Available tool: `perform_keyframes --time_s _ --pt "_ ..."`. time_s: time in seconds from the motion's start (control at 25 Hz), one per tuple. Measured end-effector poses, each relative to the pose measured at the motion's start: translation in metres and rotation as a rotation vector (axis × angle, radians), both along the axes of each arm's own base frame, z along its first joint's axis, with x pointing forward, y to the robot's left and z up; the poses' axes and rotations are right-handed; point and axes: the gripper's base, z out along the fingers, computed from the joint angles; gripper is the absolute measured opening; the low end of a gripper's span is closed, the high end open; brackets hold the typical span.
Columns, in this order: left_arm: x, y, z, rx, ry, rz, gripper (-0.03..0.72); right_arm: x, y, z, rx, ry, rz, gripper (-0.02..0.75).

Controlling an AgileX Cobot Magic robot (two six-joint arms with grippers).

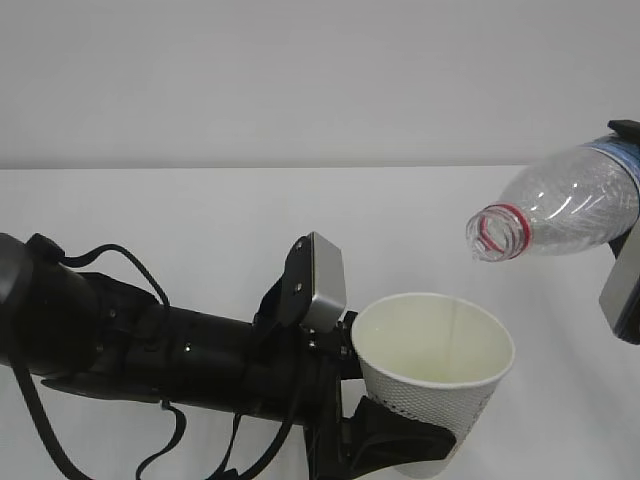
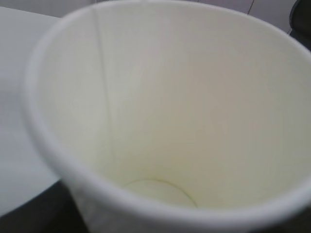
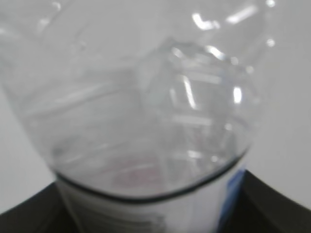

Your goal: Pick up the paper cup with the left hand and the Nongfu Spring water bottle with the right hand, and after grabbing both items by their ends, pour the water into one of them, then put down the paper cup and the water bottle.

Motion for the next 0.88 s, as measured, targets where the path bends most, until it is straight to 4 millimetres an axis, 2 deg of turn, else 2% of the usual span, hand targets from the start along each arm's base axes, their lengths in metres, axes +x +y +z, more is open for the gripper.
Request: perform_keyframes --time_s 0.88 --pt "0.0 0.0 0.0 0.0 0.0 0.0 0.525 0.0 0.0001 0.0006 -0.008 -0.009 0.002 0.503"
